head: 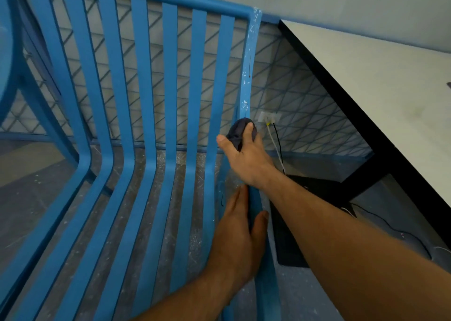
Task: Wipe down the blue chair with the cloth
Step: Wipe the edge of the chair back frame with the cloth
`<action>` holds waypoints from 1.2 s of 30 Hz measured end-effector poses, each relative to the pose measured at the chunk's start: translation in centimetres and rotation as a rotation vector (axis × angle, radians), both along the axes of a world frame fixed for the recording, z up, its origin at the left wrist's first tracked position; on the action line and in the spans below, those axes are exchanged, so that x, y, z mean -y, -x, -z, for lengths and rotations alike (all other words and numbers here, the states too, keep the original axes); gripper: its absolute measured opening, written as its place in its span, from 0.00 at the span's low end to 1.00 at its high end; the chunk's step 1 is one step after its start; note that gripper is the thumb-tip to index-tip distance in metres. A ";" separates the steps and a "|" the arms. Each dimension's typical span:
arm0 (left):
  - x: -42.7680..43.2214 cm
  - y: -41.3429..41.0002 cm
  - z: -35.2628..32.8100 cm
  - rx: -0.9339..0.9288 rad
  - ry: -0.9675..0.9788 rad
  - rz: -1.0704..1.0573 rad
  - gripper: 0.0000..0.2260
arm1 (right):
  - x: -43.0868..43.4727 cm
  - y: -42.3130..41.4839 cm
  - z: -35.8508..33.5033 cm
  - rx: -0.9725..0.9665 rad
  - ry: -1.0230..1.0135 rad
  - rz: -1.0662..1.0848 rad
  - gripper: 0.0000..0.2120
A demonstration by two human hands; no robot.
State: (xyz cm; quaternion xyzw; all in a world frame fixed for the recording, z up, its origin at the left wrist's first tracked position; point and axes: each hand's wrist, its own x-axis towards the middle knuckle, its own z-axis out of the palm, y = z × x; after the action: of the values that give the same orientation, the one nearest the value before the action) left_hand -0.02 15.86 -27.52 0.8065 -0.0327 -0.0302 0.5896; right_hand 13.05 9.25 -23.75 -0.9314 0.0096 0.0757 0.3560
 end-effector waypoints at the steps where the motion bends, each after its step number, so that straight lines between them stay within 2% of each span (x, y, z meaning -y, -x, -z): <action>1: 0.1 0.0 0.1 0.005 0.011 -0.005 0.27 | 0.1 0.5 0.0 -0.011 -0.027 0.012 0.42; 5: 0.3 0.0 0.4 -0.029 0.058 -0.010 0.28 | 0.1 -1.3 0.4 -0.025 -0.017 0.072 0.35; 7: 0.3 0.1 0.5 -0.039 0.086 -0.010 0.28 | 0.5 -3.7 0.6 -0.074 -0.132 0.121 0.32; 9: 0.2 0.1 0.4 -0.030 0.103 -0.008 0.27 | 1.2 -5.1 0.6 -0.097 -0.161 0.100 0.27; 13: 0.3 0.0 0.4 -0.033 0.104 -0.024 0.22 | 1.9 -3.4 -0.5 -0.088 -0.257 0.136 0.18; 15: 0.2 0.1 0.4 -0.007 0.081 -0.031 0.21 | 2.1 -1.4 -0.4 -0.095 -0.279 0.159 0.17; 19: 0.2 0.0 0.6 0.005 0.123 -0.033 0.13 | 3.1 3.5 0.8 -0.135 -0.275 0.132 0.14; 24: 0.2 0.2 0.7 0.014 0.139 -0.030 0.15 | 4.3 7.5 0.2 -0.189 -0.252 0.067 0.09; 32: 0.2 0.1 0.7 0.014 0.098 -0.038 0.13 | 3.1 3.9 -0.5 -0.068 -0.160 0.153 0.08; 36: 0.1 0.1 0.6 0.024 0.103 -0.021 0.12 | 3.6 5.5 0.2 -0.061 -0.148 0.152 0.06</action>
State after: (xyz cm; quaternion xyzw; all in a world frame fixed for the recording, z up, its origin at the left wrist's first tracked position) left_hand -0.13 15.71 -28.13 0.7758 -0.0327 -0.0125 0.6300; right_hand 7.56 5.62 -23.91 -0.8964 0.0855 0.0772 0.4280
